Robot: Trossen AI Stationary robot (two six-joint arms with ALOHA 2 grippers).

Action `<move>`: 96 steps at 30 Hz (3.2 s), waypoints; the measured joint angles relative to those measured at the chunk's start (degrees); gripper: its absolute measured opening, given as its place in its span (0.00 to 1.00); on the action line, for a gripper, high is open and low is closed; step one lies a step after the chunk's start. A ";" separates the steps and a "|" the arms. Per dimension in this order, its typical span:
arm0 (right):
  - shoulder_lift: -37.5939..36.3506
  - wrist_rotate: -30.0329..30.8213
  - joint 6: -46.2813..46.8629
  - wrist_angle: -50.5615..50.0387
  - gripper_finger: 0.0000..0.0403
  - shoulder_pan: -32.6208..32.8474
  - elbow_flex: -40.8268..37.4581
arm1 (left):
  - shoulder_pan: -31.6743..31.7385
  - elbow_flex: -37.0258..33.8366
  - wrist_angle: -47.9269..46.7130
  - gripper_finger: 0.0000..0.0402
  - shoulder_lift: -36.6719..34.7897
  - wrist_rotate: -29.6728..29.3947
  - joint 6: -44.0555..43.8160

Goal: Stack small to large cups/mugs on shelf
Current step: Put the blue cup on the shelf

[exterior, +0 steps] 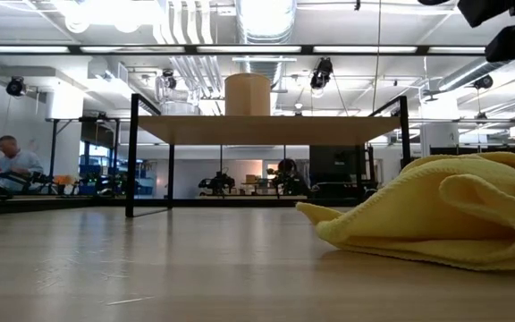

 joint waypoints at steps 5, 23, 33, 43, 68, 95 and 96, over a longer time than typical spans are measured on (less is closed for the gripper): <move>0.00 -0.06 0.37 -0.09 0.03 0.00 4.14 | 0.00 0.00 0.00 0.11 0.00 -0.02 -0.02; 0.00 22.38 -3.05 -4.89 0.02 -4.15 27.20 | 0.02 -0.02 0.13 0.11 0.01 -0.02 -0.31; 0.00 31.05 -9.74 -6.26 0.02 -13.56 31.75 | 0.04 -0.04 4.60 0.11 3.02 -0.82 3.73; 0.00 31.12 -15.25 -4.70 0.02 -26.09 32.71 | 0.07 -0.06 4.61 0.11 5.22 -11.20 5.55; 10.18 6.64 -36.97 -3.83 0.02 -49.63 37.92 | 0.15 -0.04 4.53 0.11 4.81 -17.59 -0.20; 18.50 0.31 -46.30 -13.04 0.02 -54.90 51.57 | 0.15 -0.04 4.87 0.11 4.86 -17.33 -0.57; 18.55 0.33 -46.32 -13.04 0.02 -55.01 51.57 | 0.15 -0.04 5.05 0.11 4.92 -17.31 -0.57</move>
